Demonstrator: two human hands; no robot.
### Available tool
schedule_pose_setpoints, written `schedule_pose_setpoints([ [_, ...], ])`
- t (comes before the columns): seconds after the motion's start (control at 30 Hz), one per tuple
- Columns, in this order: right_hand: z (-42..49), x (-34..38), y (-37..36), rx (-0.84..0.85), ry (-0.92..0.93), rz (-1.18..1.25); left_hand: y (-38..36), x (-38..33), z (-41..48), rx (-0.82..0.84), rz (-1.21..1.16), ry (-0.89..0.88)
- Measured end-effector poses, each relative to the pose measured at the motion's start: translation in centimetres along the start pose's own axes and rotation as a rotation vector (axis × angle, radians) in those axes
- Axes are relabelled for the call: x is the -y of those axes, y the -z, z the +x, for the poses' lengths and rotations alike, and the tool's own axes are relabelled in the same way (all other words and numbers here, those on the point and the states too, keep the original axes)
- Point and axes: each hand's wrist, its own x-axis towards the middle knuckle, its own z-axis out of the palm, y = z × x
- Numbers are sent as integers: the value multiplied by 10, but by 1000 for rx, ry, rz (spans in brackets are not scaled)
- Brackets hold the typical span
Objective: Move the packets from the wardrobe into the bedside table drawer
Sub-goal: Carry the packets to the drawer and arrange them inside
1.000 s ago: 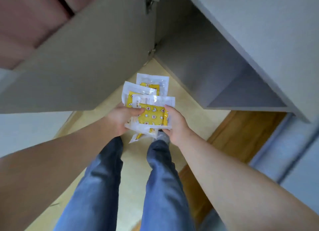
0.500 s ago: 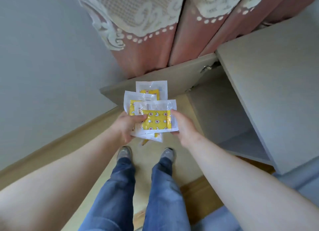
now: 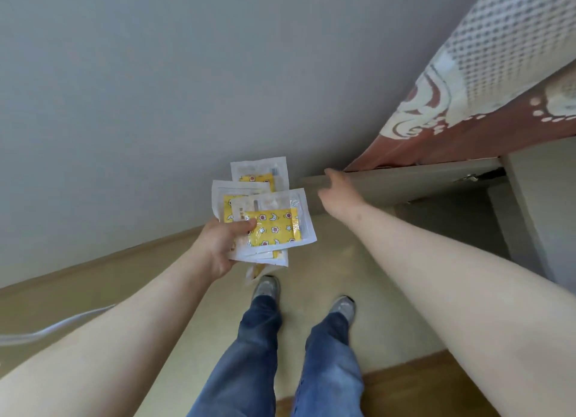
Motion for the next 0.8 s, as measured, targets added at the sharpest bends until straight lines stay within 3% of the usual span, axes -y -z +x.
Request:
schedule_pose_setpoints([
  [0.17, 35, -13, -6, 113, -93, -219, 20, -7, 7, -9, -21, -25],
  [0.27, 36, -16, -9, 61, -108, -284, 21, -12, 9, -21, -18, -26],
  [0.5, -13, -39, -28, 66, -191, -259, 5, -7, 2, 10, 77, 23],
  [0.8, -109, -151, -4, 172, -417, -160, -81, 45, -31, 94, 223, 69],
])
